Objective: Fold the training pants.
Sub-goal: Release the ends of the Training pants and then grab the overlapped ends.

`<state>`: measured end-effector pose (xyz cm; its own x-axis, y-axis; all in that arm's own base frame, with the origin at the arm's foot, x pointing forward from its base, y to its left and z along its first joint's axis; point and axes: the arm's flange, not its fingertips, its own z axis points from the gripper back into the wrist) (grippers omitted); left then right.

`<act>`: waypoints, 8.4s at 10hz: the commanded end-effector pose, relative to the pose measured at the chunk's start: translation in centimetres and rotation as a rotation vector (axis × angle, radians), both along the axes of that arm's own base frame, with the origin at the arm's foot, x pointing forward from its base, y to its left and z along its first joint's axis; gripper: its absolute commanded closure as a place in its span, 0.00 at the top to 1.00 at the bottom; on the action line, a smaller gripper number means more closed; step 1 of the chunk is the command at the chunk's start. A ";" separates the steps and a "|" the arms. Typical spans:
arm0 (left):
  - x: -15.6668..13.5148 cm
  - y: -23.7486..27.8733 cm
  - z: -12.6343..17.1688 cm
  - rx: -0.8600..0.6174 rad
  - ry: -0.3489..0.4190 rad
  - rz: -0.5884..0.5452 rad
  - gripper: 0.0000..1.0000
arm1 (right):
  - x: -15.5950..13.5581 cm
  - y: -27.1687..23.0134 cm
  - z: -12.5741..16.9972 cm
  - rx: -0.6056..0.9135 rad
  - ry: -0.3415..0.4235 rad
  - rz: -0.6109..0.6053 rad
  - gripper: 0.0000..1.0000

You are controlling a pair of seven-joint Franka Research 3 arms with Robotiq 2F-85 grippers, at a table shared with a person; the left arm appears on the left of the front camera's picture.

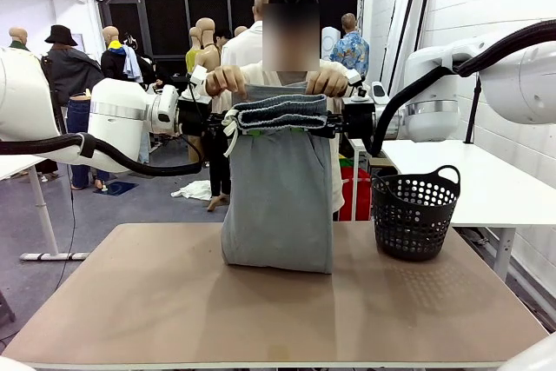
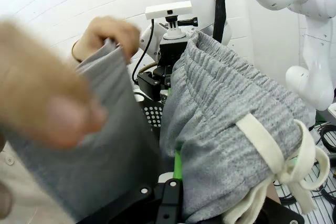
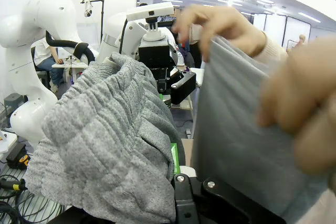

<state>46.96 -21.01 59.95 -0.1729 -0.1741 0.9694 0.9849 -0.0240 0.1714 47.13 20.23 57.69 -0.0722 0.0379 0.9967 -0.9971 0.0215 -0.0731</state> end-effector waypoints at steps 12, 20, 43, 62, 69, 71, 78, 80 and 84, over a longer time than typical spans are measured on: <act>-0.3 -0.1 0.2 -0.022 -0.013 0.013 0.00 | -0.1 0.1 0.1 0.003 -0.001 0.009 0.00; -0.3 -0.1 0.2 -0.022 -0.013 0.013 0.00 | -0.1 0.1 0.1 0.003 -0.001 0.009 0.00; -0.3 -0.1 0.2 -0.022 -0.013 0.013 0.00 | -0.1 0.1 0.1 0.003 -0.001 0.009 0.00; -0.3 -0.1 0.2 -0.022 -0.013 0.013 0.00 | -0.1 0.1 0.1 0.003 -0.001 0.009 0.00; 0.0 0.1 -0.1 -0.001 0.005 0.006 0.00 | -0.1 0.1 0.1 0.003 -0.001 0.009 0.00; 0.1 0.2 -0.1 0.009 0.014 0.012 0.00 | 0.0 -0.1 0.0 -0.001 0.001 0.004 0.08; -0.5 0.8 0.4 -0.012 0.023 0.031 1.00 | 0.0 -0.8 0.4 -0.005 0.029 -0.015 1.00; -0.8 1.4 0.5 -0.019 0.028 0.041 1.00 | -0.2 -1.5 0.5 -0.010 0.038 -0.030 1.00; -1.4 2.6 0.0 -0.037 0.042 0.067 1.00 | -1.0 -3.8 0.5 -0.026 0.056 -0.086 1.00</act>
